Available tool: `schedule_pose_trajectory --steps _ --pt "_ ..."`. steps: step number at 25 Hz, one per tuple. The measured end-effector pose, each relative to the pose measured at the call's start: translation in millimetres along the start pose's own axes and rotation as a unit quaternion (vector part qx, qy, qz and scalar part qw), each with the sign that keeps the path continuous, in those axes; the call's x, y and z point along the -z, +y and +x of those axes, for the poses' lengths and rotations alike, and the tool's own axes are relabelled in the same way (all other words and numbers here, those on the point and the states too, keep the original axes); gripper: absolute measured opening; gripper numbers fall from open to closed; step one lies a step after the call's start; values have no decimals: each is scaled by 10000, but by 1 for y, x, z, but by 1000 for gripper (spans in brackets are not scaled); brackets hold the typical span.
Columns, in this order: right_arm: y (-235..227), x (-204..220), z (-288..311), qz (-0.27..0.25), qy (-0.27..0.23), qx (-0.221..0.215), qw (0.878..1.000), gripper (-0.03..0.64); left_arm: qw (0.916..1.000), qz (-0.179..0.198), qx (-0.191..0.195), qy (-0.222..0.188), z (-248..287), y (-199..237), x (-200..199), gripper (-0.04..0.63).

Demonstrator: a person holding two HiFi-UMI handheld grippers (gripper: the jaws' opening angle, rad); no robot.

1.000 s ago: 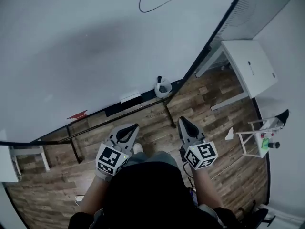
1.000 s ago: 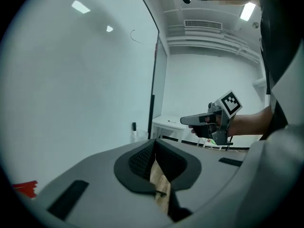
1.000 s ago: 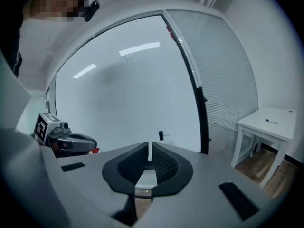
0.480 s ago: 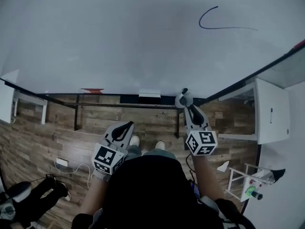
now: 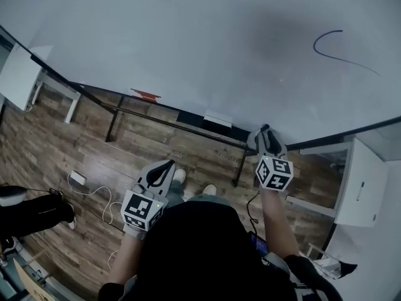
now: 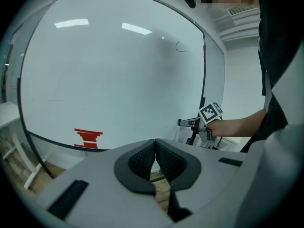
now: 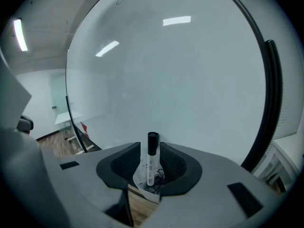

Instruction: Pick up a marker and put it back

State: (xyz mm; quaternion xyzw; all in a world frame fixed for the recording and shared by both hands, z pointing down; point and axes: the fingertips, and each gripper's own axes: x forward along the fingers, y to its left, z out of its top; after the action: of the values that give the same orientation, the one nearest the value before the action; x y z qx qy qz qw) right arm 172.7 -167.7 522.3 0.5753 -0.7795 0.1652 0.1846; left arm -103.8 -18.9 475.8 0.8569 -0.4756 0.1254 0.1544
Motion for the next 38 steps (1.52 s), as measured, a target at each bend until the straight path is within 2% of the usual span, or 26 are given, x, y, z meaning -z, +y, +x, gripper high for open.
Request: schedule_pose_trajectory --steps 7,9,17,22,26,32,38 --pt "-1 3 20 -182 225 167 9994 140 9991 -133 -400 5 -20 6 9 18" --pt "-4 3 20 -200 243 292 9991 107 9988 -148 -460 1 -23 7 11 18" --pt "-3 -6 11 -175 106 259 9995 91 9992 -108 -377 -7 -21 12 8 18" --pt "-3 -27 -13 -36 -293 186 9994 91 10000 -16 -68 -2 -1 8 0 18" --pt "-5 -46 -44 188 -737 168 9970 91 9992 121 386 -35 21 -1 -8 18" --pt "-19 -66 -98 481 -1302 419 9894 91 9943 329 1016 -21 54 -20 -23 18" --pt "-38 -67 -150 692 -1566 865 9814 91 9839 601 1680 -38 85 -46 -36 18"
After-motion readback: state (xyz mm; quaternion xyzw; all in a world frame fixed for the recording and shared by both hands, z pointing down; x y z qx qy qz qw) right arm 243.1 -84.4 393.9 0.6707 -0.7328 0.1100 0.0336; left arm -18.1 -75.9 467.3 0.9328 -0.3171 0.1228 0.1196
